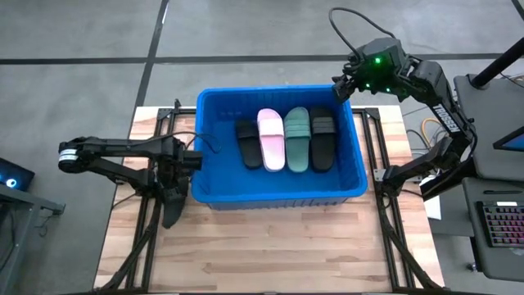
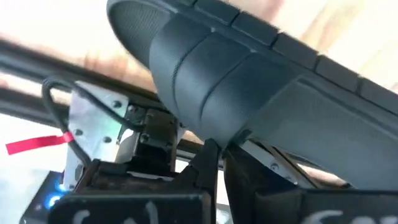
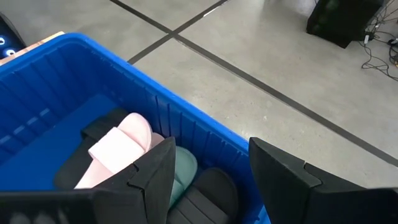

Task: Pick and place slides into bin
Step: Put the black slide into the blue bin

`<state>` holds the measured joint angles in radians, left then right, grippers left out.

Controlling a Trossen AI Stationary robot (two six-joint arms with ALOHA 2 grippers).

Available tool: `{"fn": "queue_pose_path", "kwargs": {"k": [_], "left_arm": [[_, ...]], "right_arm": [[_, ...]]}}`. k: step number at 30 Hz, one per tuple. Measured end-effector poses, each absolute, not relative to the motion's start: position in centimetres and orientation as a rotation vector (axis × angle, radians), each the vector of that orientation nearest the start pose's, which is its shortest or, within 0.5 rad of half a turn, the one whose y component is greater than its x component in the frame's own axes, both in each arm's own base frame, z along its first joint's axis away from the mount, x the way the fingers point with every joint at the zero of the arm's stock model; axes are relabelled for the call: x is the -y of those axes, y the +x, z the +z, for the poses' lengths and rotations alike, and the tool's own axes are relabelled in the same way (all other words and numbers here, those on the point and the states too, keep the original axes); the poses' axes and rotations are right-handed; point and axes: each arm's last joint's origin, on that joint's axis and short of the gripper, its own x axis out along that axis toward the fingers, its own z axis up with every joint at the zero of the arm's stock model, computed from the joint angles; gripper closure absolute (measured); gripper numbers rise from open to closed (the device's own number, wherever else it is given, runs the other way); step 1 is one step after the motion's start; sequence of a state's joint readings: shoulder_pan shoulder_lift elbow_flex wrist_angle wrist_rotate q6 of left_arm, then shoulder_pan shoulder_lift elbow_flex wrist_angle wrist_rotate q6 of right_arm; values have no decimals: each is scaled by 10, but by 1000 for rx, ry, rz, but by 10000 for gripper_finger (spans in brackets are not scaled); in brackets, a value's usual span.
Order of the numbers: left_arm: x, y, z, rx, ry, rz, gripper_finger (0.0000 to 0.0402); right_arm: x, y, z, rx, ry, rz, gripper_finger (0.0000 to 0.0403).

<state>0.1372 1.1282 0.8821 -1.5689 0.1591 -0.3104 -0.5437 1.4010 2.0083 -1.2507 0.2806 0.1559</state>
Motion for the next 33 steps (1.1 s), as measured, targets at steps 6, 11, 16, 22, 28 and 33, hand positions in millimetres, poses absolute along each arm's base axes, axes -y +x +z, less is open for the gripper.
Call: {"fn": "queue_pose_path", "kwargs": {"k": [6,11,16,22,28,33], "left_arm": [[-12,134,248,-1803,-475,128,401],[-9,134,249,-1769,-487,-36,401],[-8,131,254,-1733,-467,-59,401],[-8,125,261,-1686,-475,-54,401],[-7,123,265,-1662,-490,-38,401],[-7,121,271,-1631,-472,-44,401]], "right_arm": [[120,183,495,-593,229,-845,209],[120,183,495,-593,229,-846,209],[120,183,495,-593,229,-846,209],[120,183,495,-593,229,-845,209],[120,183,496,-589,236,-848,209],[120,183,496,-589,236,-848,209]]}}
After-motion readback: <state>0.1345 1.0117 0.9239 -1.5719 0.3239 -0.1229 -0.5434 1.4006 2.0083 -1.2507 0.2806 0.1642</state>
